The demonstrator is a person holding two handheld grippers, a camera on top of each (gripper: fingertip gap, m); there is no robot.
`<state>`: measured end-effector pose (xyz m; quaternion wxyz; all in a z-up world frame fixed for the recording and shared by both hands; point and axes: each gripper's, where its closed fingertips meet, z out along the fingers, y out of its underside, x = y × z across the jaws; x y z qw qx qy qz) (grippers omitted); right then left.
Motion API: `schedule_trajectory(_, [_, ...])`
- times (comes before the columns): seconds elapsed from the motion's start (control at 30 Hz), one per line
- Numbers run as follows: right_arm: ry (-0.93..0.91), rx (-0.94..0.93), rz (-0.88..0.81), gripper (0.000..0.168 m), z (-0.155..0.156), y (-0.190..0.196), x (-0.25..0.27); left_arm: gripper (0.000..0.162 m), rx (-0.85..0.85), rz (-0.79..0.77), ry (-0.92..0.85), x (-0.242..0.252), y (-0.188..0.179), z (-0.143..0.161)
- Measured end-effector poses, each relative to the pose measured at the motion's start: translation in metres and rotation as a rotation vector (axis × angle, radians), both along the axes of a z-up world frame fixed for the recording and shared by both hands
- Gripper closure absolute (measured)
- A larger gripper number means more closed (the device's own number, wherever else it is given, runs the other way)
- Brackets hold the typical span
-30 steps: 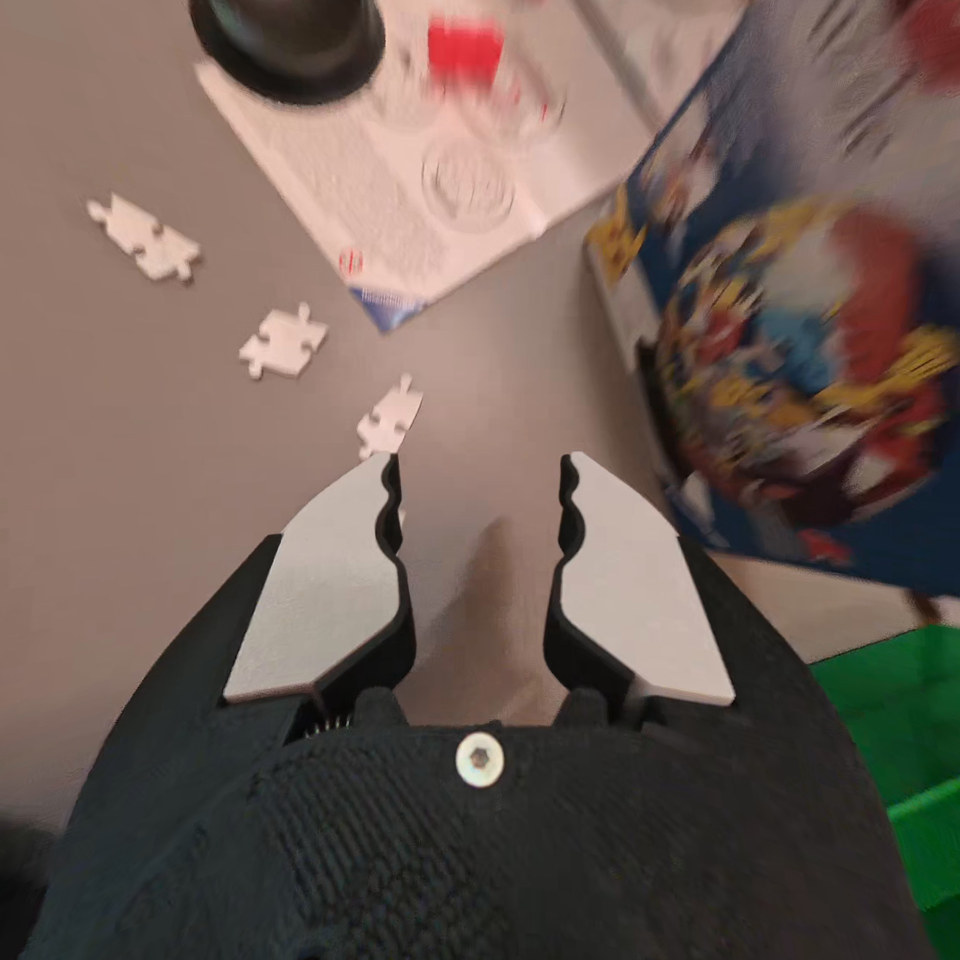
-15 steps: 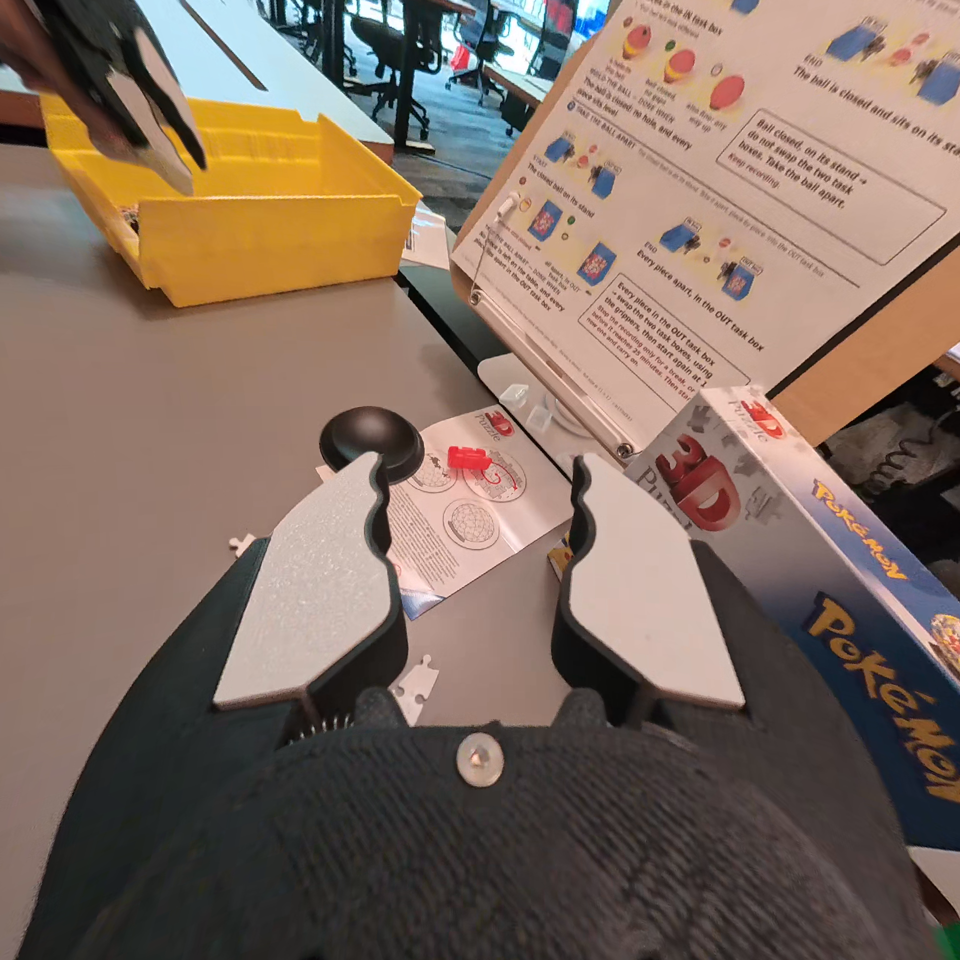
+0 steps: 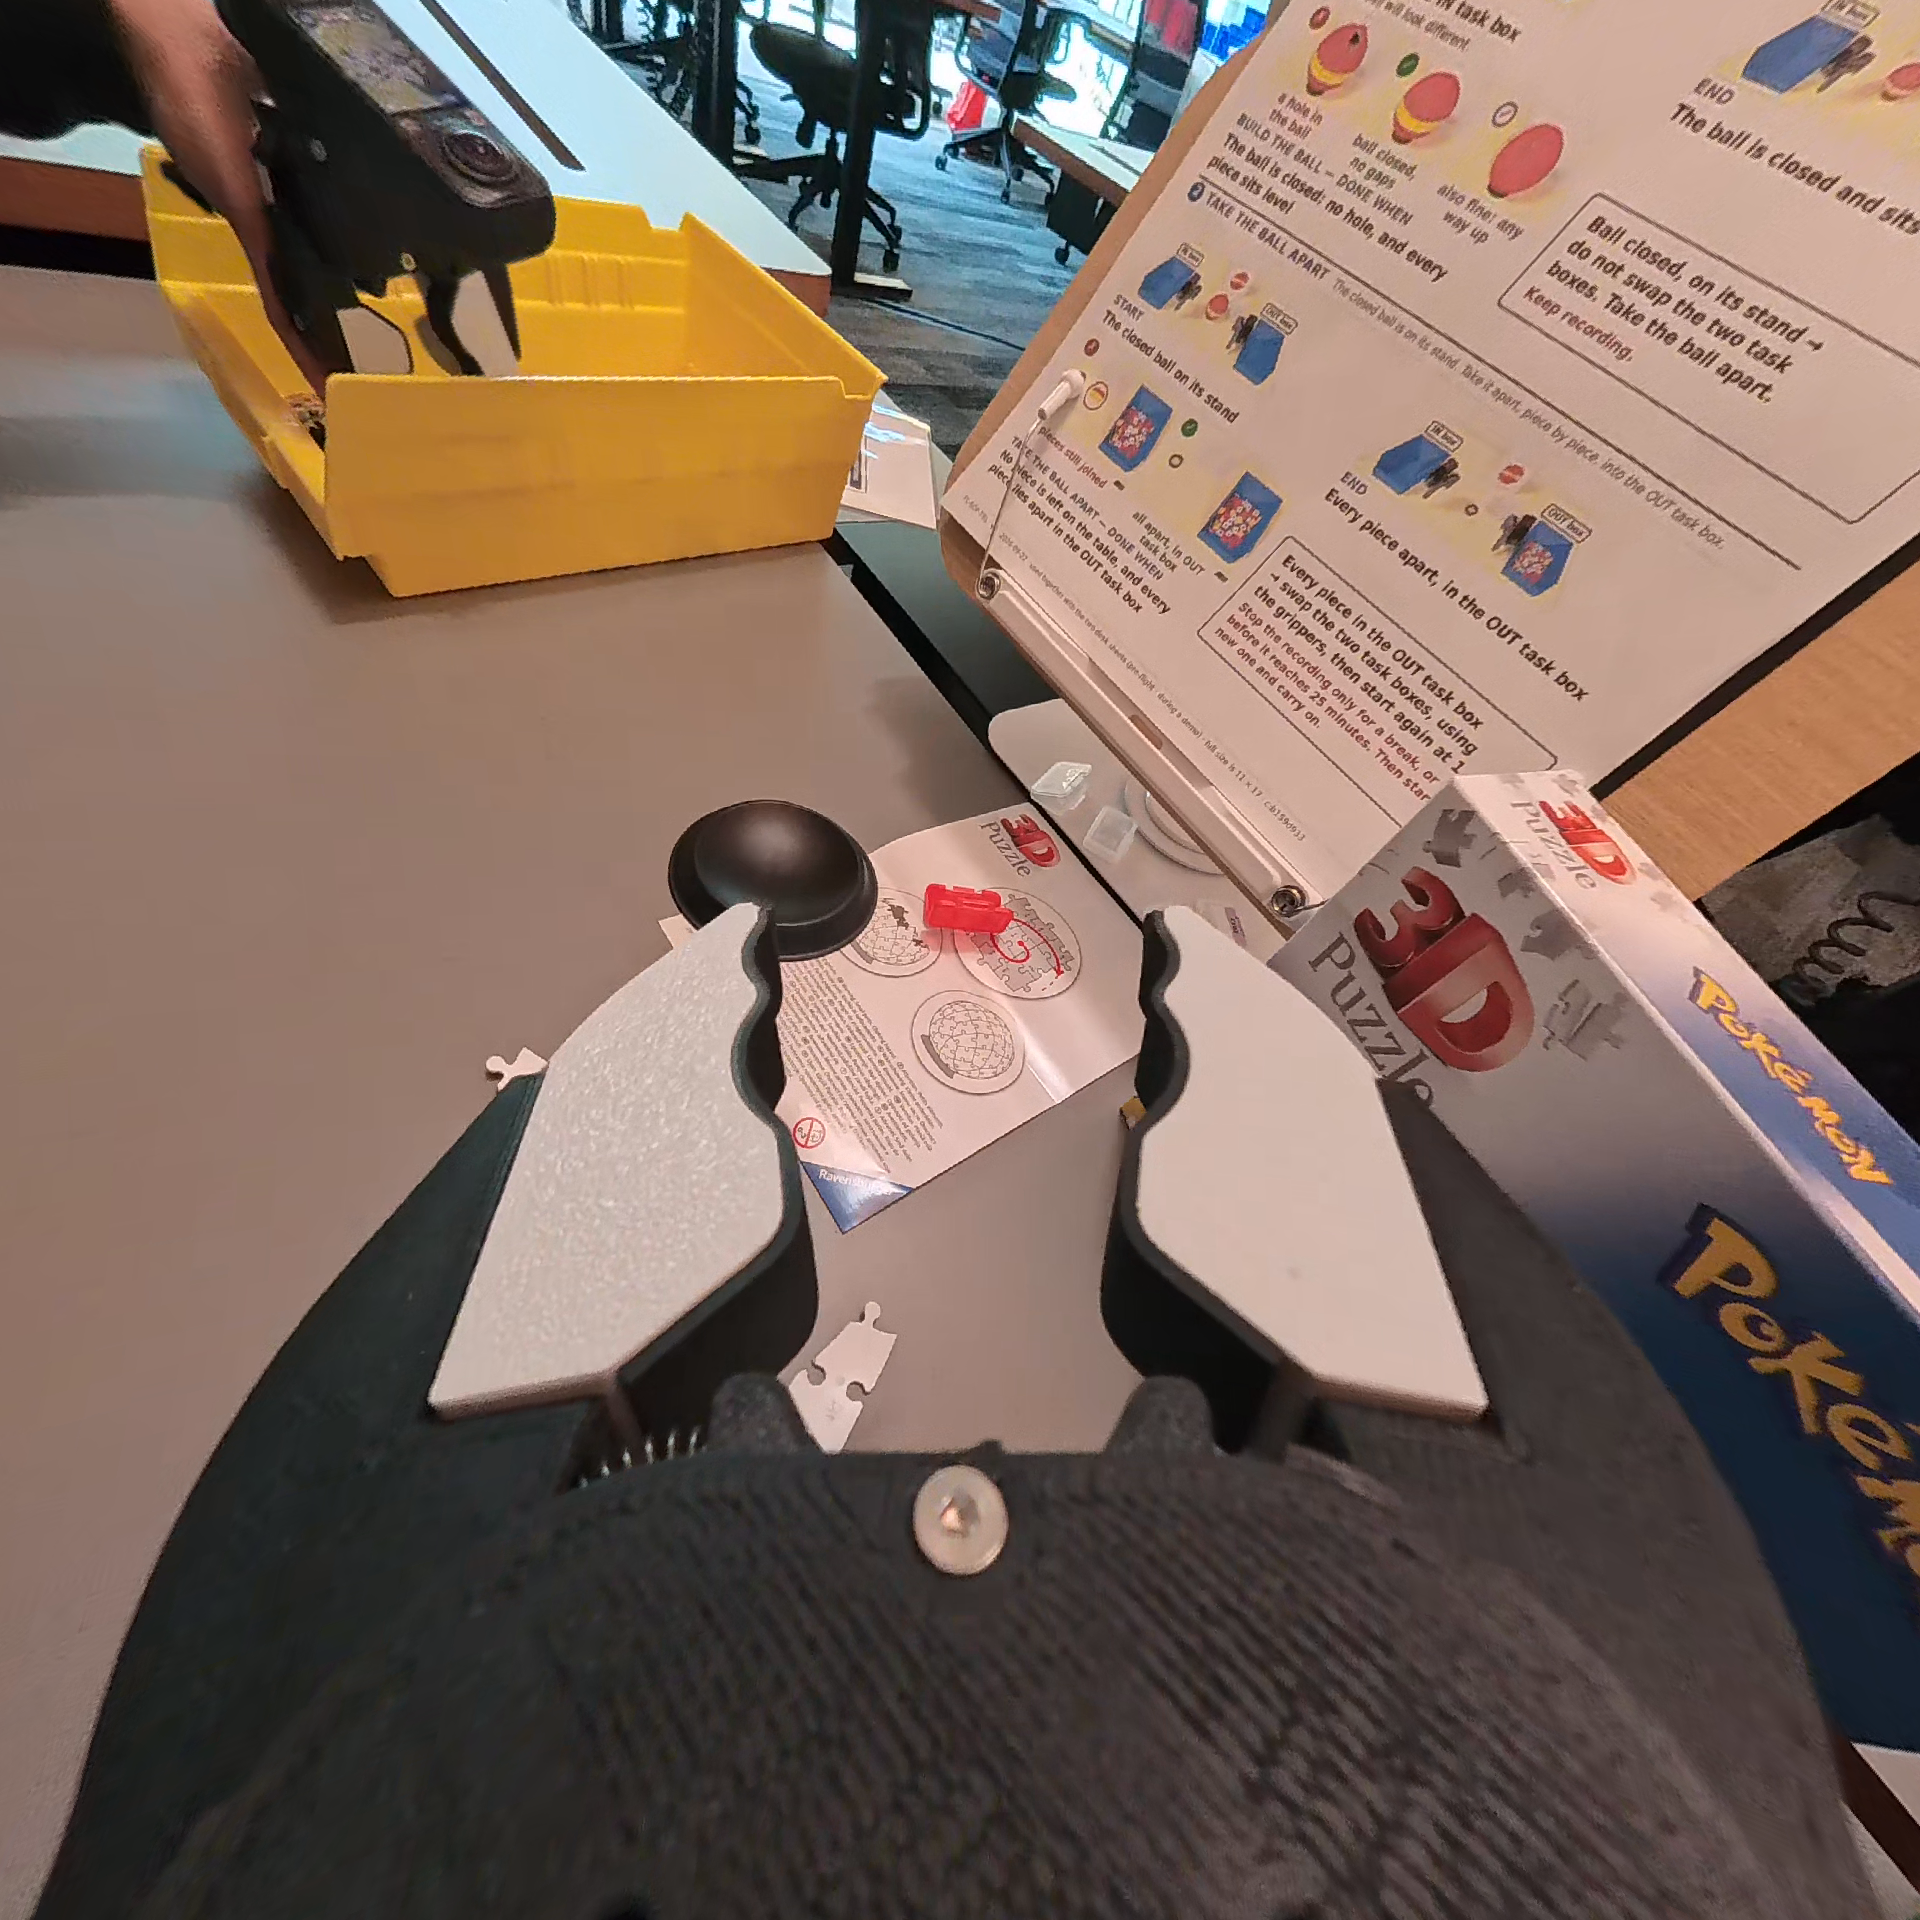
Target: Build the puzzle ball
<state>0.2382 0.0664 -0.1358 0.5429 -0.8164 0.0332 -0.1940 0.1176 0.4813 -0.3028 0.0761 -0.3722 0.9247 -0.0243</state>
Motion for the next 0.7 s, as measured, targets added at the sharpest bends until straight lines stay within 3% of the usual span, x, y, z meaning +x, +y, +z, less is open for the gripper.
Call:
schedule_trajectory(0.17, [0.006, -0.007, 0.002, 0.101, -0.003, 0.000, 0.000, 0.115, -0.003, -0.019, 0.000, 0.009, 0.001, 0.000])
schedule_trajectory(0.4, [0.002, -0.014, 0.006, 0.102, -0.003, -0.001, -0.001, 0.147, 0.004, 0.039, 0.036, 0.006, 0.009, -0.002])
schedule_trajectory(0.47, [0.004, -0.010, 0.005, 0.102, -0.002, -0.002, 0.000, 0.136, 0.054, -0.013, 0.009, 0.004, 0.012, 0.000])
schedule_trajectory(0.7, [0.004, -0.013, 0.005, 0.102, -0.002, -0.004, 0.000, 0.121, 0.007, -0.072, -0.012, 0.006, -0.003, -0.004])
